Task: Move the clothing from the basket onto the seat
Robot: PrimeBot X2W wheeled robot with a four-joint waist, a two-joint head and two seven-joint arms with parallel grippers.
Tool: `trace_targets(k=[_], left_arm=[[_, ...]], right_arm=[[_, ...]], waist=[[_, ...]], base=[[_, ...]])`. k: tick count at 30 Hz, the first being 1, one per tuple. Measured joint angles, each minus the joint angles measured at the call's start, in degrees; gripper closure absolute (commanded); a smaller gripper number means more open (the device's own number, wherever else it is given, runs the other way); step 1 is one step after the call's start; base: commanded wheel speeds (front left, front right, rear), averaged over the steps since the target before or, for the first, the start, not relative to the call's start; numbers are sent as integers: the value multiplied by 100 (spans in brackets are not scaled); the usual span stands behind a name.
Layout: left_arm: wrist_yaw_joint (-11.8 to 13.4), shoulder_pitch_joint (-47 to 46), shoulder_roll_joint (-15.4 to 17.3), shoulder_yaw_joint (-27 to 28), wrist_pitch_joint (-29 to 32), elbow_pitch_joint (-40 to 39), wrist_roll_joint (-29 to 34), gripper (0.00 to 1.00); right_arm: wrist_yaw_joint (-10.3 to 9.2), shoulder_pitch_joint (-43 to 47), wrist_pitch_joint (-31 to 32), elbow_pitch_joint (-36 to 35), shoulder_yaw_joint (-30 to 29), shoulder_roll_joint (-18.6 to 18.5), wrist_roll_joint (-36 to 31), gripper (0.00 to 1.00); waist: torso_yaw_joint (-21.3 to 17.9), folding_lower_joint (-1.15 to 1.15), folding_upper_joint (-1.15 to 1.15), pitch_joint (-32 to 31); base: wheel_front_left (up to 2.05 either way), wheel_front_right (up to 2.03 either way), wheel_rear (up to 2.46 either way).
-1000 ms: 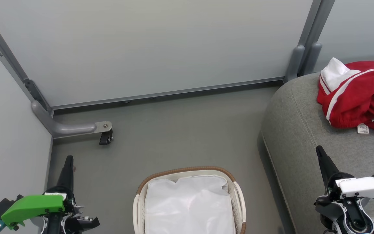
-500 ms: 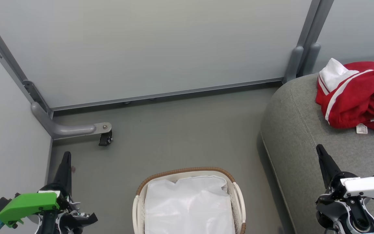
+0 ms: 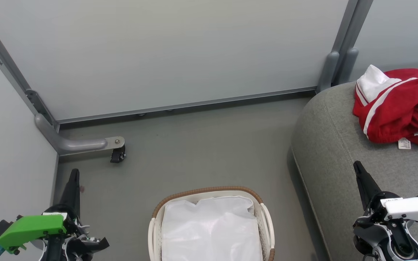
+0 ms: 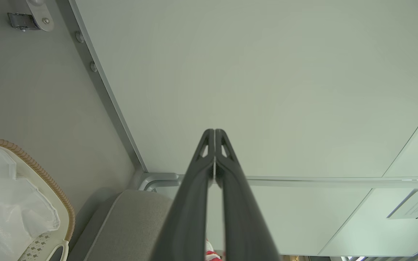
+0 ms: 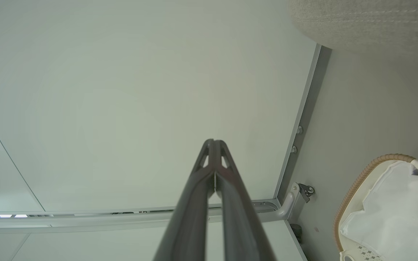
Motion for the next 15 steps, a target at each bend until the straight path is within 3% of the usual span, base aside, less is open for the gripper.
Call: trace_targets(k=[15], left_arm=[[0,0,0,0,1,-1,-1,100]], right_arm=[[-1,0,0,0,0,0,0,100]], waist=[[0,0,0,0]], base=[[0,0,0]])
